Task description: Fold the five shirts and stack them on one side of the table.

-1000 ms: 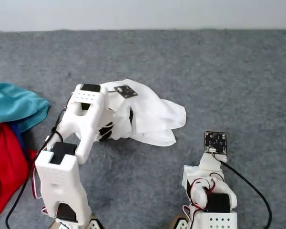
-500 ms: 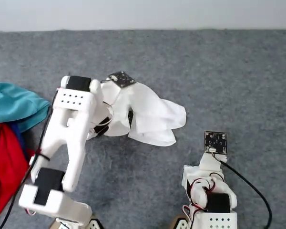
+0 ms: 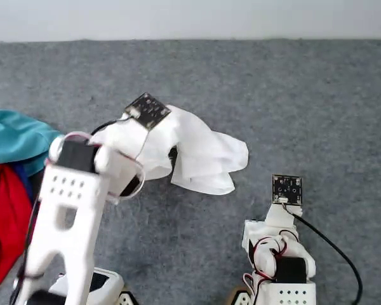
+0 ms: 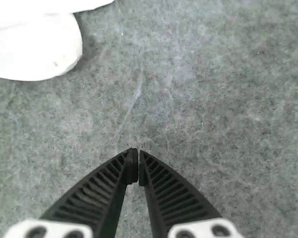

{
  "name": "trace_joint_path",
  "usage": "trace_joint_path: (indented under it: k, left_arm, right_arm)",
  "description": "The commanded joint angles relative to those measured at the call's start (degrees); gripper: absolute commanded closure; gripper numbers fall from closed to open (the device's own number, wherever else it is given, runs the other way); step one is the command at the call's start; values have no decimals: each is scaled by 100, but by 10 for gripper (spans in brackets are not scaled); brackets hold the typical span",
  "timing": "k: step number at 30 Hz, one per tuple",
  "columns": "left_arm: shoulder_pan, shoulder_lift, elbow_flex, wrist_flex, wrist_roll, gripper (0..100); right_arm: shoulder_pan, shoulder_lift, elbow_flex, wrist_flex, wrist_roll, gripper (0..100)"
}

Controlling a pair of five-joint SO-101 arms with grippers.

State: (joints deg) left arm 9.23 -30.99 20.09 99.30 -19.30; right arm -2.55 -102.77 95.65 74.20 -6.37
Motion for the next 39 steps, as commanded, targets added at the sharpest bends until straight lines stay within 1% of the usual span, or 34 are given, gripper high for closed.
trace_joint_path:
  k: [1, 3, 7, 12, 16, 20, 24, 28, 33, 35, 39]
  left_arm:
    - [-149, -914, 303, 123, 35, 985]
    - [-475, -1292, 549, 123, 35, 985]
    - [-1055, -2004, 831, 114, 26, 985]
    - [-1319, -2778, 857, 105, 18, 983]
    - [-1635, -3174, 857, 105, 18, 982]
    - [-2321, -3349, 857, 105, 18, 982]
    - [-2840, -3367, 998, 105, 18, 983]
    - [-2919, -3376, 1358, 97, 18, 983]
    - [-2927, -3376, 1780, -62, 18, 983]
    - [-2927, -3376, 1921, -149, 18, 984]
    - [-2927, -3376, 2079, -308, 44, 984]
  right_arm:
    - [-4, -22, 79, 13, -35, 983]
    - [-31, -22, 79, 13, -35, 983]
    - [-462, -22, 79, 13, -26, 982]
    - [-884, -22, 79, 13, -26, 980]
    - [-919, -22, 79, 13, -26, 980]
    - [-910, -22, 79, -92, -18, 980]
    - [-866, -22, 62, -866, -18, 984]
    - [-989, 31, -325, -1095, -18, 980]
    - [-1525, 409, -1451, -664, 18, 984]
    - [-1727, 989, -1916, -470, 9, 984]
    - [-1956, 2756, -3165, -242, 18, 984]
